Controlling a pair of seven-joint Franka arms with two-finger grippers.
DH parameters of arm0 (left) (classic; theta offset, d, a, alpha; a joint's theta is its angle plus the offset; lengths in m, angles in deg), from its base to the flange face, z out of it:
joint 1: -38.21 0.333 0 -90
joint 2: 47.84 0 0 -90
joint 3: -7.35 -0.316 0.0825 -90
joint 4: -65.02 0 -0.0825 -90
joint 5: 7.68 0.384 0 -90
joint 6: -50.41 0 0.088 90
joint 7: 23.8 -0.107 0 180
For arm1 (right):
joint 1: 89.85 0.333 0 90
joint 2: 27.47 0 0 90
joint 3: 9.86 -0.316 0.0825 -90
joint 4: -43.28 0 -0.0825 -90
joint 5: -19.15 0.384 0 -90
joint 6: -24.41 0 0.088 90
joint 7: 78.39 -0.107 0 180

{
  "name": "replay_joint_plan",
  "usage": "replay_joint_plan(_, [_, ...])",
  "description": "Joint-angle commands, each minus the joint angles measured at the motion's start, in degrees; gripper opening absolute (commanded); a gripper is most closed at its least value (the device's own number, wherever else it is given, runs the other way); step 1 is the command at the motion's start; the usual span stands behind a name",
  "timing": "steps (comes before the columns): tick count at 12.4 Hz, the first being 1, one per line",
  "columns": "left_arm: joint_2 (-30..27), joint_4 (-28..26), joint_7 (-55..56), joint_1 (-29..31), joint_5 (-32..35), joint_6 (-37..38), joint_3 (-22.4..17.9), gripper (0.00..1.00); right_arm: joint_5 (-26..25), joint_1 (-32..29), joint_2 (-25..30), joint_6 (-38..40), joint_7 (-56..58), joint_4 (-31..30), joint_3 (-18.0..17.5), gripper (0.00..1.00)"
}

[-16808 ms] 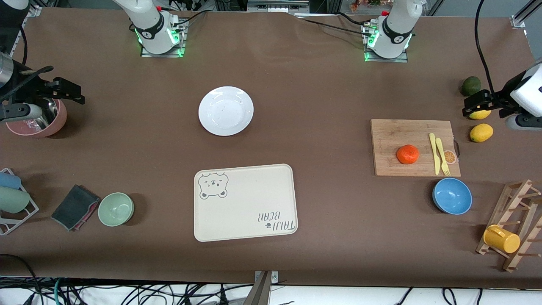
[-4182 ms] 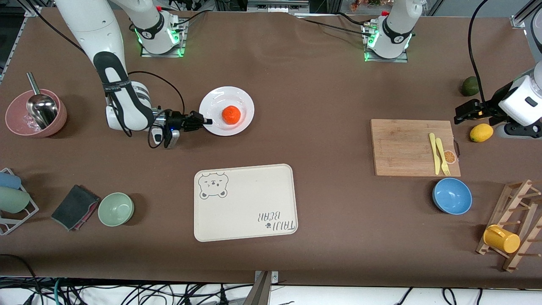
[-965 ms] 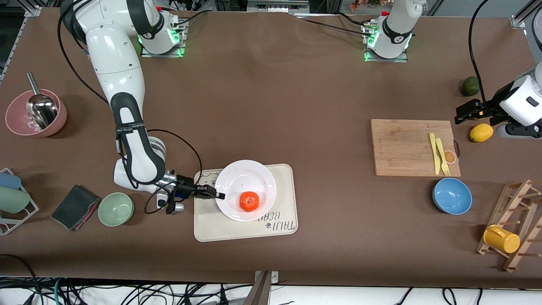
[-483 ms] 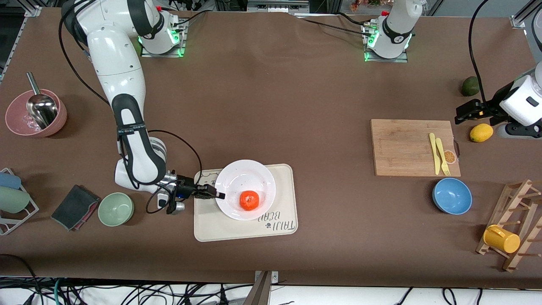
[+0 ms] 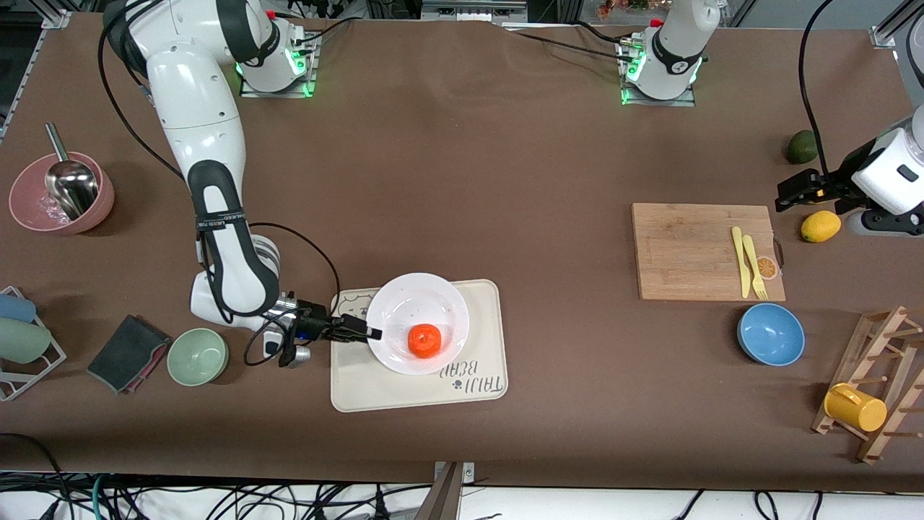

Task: Place orange and plate with both arms
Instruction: 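Lower the plate onto the tray and open the right gripper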

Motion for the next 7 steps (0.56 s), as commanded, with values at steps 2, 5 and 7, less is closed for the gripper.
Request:
replay_joint_plan(2, [-0.09,0.42,-0.93,0.05,0.71,0.35,-0.01,1.0,-5.8,-0.55,0.81,7.6,-0.73,1.32,4.61,1.0])
replay_joint_plan(5, [-0.17,0.42,-0.93,0.05,0.71,0.35,-0.01,1.0,-14.74,-0.55,1.51,15.32,-5.98,6.83,7.26,1.0])
replay_joint_plan(7, [-0.17,0.42,-0.84,0.05,0.71,0.44,-0.01,1.0,-18.28,-0.55,2.04,19.55,-9.68,9.05,8.23,1.0])
